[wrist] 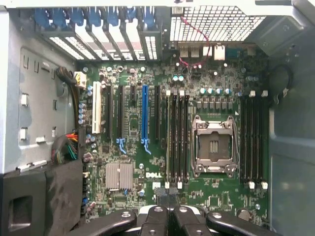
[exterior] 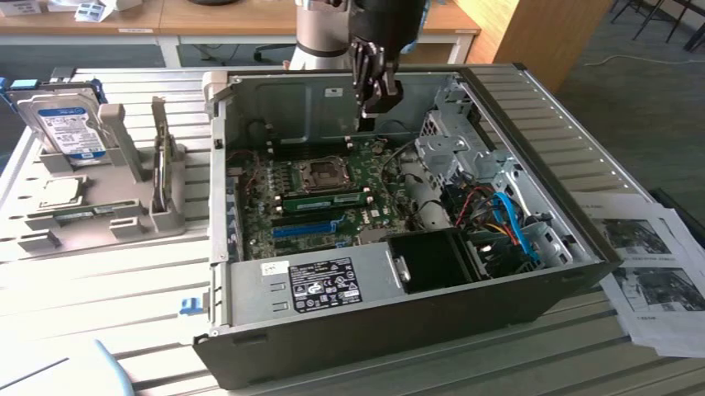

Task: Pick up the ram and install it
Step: 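Press down the ram until it locks into place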

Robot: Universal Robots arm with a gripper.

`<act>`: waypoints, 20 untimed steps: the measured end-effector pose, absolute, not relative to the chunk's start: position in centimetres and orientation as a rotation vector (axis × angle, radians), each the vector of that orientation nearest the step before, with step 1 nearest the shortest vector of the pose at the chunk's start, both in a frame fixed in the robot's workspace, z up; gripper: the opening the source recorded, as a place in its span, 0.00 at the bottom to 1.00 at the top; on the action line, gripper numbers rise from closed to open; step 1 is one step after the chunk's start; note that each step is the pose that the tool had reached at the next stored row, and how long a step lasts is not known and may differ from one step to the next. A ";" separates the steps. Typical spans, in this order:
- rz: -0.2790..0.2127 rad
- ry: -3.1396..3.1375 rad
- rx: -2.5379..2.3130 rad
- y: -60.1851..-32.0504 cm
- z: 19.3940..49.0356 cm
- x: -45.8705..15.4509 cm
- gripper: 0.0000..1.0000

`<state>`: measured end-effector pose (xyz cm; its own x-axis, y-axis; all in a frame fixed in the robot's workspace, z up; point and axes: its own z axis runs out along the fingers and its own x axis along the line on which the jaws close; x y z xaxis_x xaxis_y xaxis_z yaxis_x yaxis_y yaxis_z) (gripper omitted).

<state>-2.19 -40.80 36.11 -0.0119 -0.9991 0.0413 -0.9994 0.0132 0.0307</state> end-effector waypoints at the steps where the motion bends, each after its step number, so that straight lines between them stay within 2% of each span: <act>1: 0.011 -2.199 2.172 -40.8 36.1 -2.0 0.09; 20: 0.011 -2.199 2.172 -40.8 36.1 -0.3 0.09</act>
